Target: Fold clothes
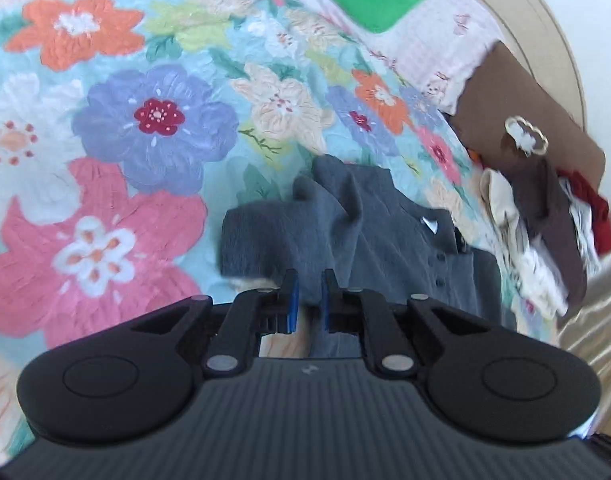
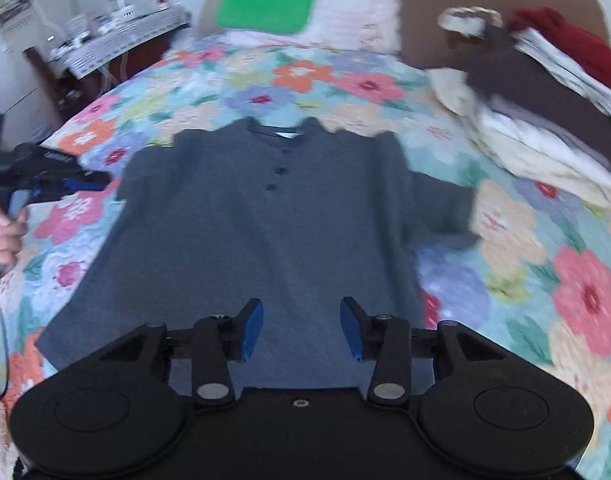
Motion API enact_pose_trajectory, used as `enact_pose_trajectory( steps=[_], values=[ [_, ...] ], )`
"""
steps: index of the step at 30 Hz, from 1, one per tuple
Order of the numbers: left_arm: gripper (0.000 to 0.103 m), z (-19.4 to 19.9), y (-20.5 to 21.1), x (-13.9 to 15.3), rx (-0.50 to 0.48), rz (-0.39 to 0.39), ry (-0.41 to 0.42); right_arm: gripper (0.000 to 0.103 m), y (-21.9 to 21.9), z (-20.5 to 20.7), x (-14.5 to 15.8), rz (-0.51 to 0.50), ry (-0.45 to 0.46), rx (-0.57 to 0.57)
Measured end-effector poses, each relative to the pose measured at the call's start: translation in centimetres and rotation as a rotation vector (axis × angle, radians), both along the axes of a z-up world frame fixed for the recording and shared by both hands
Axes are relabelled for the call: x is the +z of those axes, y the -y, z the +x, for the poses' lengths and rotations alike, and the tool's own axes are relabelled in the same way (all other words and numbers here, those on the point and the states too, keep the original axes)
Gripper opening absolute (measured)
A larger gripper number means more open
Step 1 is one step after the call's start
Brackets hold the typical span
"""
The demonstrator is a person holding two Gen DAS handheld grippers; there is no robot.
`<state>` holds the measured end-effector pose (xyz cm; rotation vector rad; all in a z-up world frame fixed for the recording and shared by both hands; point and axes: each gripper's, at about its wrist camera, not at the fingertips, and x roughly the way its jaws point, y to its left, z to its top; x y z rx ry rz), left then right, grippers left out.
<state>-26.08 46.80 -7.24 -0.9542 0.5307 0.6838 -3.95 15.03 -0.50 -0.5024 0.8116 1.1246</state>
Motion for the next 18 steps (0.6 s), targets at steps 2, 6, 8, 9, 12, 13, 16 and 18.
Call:
enact_pose_trajectory(
  steps=[2,6,8,9,12,13,16,18],
  values=[
    [0.013,0.5,-1.0,-0.7,-0.001,0.018,-0.026,0.052,-4.0,-0.9,0.9,-0.033,0.028,0.110],
    [0.042,-0.1,-2.5,-3.0,0.061,0.045,-0.004,0.055,-9.9,-1.6,1.8,-0.056,-0.042,0.240],
    [0.044,-0.5,-3.5,-4.6,0.102,0.041,0.027,0.057,-11.6,-2.4,1.2,-0.041,-0.077,0.245],
    [0.044,-0.7,-4.0,-5.4,0.120,0.034,0.048,0.058,-12.4,-2.9,0.9,-0.034,-0.094,0.246],
    [0.043,-0.9,-5.2,-7.3,0.113,-0.124,0.254,0.063,-13.9,-4.7,-1.1,0.015,-0.094,0.294],
    [0.043,-0.6,-5.5,-7.8,0.084,-0.187,0.313,0.063,-14.4,-4.9,-1.9,0.014,-0.092,0.291],
    [0.012,0.4,-5.1,-7.9,0.030,-0.188,0.338,0.063,-15.7,-4.1,-4.0,0.005,-0.117,0.235],
    [0.008,1.4,-4.2,-7.0,-0.030,-0.125,0.321,0.063,-16.1,-3.2,-4.6,0.008,-0.155,0.198]
  ],
)
